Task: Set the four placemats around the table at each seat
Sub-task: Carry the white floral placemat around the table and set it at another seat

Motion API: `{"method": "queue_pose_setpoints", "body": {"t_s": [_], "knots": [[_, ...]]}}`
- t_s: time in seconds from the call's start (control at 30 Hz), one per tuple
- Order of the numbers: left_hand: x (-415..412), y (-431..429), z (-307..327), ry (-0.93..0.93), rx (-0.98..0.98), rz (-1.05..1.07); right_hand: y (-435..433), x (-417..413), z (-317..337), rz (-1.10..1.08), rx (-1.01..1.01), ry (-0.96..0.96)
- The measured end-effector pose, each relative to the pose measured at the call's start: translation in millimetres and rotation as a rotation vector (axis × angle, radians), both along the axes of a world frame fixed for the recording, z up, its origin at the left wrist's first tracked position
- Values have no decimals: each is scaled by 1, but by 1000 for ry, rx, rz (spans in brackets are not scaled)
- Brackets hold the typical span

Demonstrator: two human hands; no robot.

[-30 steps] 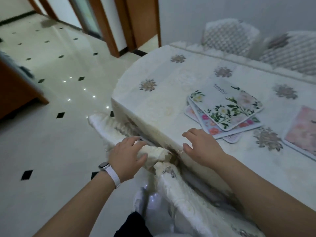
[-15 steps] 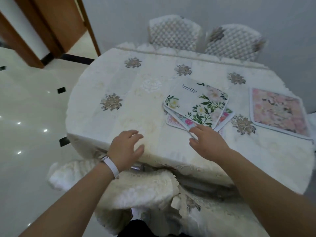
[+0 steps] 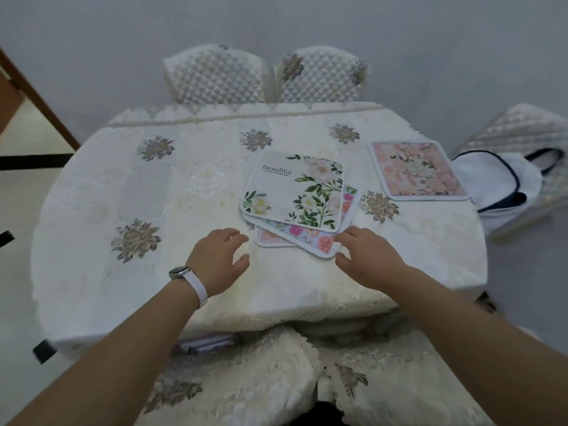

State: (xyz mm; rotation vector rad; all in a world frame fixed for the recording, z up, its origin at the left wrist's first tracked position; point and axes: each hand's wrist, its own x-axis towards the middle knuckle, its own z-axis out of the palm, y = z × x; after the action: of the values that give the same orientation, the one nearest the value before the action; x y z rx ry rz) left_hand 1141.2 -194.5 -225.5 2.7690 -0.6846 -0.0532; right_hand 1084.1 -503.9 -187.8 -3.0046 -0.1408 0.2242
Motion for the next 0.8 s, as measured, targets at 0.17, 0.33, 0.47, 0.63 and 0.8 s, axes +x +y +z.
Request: {"method": "queue_pose_setpoints", "body": {"t_s": [0.17, 0.33, 0.47, 0.63, 0.8], "knots": [[32, -13, -11, -16, -22, -53, -22, 31, -12, -75, 43, 27], [74, -29, -29, 12, -24, 5, -38, 74, -40, -133, 134, 78], [112, -44, -48, 104, -41, 91, -42, 107, -66, -252, 272, 152], [153, -55, -76, 251, -58, 299, -44, 140, -96, -376, 422, 209], [179, -63, -98, 366, -98, 390, -52, 164, -119, -523, 544, 201]]}}
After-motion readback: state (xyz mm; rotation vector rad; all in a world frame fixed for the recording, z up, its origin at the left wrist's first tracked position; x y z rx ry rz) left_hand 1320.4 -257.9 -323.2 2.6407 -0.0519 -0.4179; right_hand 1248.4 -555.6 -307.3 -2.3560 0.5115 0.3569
